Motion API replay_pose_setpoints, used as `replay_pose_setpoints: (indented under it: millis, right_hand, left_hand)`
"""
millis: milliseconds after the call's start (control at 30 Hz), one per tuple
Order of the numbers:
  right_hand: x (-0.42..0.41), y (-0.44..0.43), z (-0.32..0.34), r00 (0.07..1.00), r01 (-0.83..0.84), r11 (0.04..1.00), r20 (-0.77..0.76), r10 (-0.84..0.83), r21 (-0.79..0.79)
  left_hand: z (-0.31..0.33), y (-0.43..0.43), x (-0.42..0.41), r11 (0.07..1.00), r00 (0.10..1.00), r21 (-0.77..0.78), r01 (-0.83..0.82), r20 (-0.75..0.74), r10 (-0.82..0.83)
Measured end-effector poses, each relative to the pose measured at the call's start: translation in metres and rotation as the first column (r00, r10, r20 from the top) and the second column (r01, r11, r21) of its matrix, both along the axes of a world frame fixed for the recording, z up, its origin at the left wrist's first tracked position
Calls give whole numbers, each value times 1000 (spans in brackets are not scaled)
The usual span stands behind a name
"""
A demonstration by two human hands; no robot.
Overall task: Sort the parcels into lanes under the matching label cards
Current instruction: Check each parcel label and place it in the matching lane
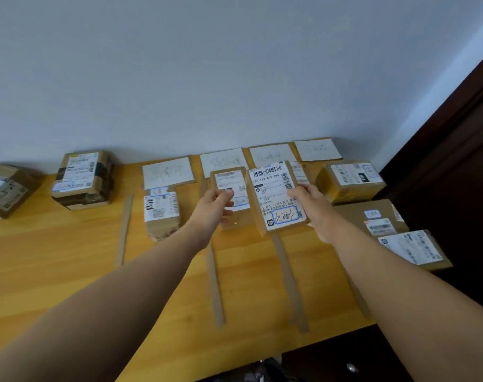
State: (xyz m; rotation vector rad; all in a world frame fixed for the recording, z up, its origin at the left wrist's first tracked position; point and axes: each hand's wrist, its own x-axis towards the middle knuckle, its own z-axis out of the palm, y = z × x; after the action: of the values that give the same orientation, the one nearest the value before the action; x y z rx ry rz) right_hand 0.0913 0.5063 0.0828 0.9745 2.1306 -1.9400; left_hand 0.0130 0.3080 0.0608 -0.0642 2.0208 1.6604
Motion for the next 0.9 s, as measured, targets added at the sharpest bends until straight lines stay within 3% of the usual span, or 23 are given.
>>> replay_pose_setpoints:
  millis: [167,467,900]
  right_hand:
    - [39,57,-23,993,-1,1000,115,5,-30]
    - [51,79,-72,960,24,992,281,12,-122]
    - [32,96,-88,955,-7,997,294,28,-71]
  left_hand:
    - [-29,50,37,1000,996,-12,10,84,-9]
    - [-54,76,62,993,991,-120,-22,128,38]
    - [-61,86,56,982,992,-184,-30,117,52]
